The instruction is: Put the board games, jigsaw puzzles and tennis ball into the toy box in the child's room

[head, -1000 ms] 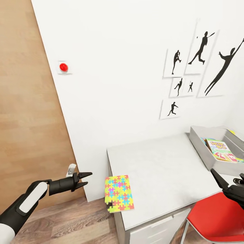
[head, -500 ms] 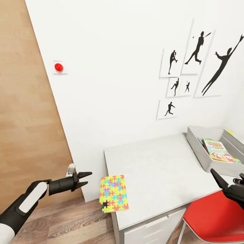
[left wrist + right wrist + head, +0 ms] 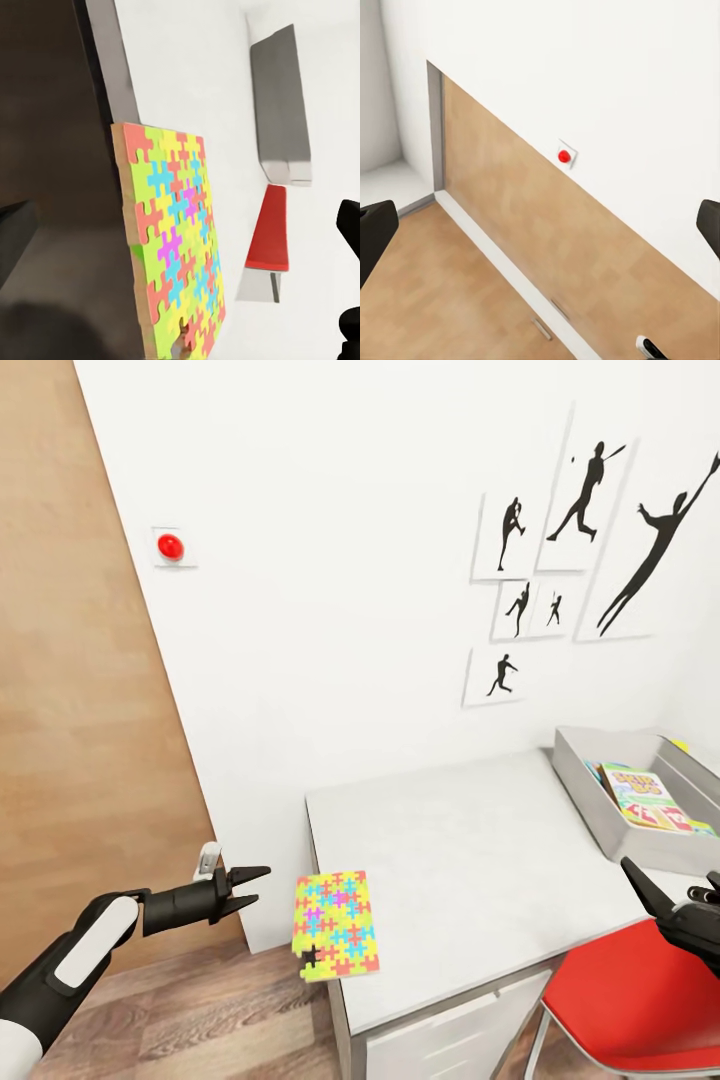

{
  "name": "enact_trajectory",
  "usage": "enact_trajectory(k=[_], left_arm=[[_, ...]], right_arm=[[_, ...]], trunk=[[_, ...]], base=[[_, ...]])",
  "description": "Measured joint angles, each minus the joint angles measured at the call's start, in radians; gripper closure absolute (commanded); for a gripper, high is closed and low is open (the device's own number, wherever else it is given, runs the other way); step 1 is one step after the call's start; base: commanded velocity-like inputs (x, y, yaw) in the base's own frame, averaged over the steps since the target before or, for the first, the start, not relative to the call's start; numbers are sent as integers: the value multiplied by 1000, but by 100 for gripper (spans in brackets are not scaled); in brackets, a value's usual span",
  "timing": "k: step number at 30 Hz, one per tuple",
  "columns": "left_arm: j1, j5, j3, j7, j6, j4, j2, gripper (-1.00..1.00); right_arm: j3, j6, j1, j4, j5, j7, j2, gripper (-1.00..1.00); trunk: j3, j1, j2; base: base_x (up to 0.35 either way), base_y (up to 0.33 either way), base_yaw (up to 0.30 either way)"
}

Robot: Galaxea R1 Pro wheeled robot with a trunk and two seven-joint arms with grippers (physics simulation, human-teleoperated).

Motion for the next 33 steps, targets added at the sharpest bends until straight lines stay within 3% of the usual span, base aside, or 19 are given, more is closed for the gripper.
enact_trajectory(k=[23,28,33], left_arm=[[0,0,-3,-2,1,0,0,-100],[0,0,-2,-2,1,0,0,-100],[-29,-24,18,0,-26,-26,-10,-100]], right_arm=[[1,0,0,0,1,0,0,-100],[-25,0,0,0,2,4,24,-100],[0,-28,-12,-28,14,-24,47,-100]], trunk=[[-72,88,-161],[-72,88,-161],[-72,88,-161]], base=[[0,0,0],[0,0,0],[0,0,0]])
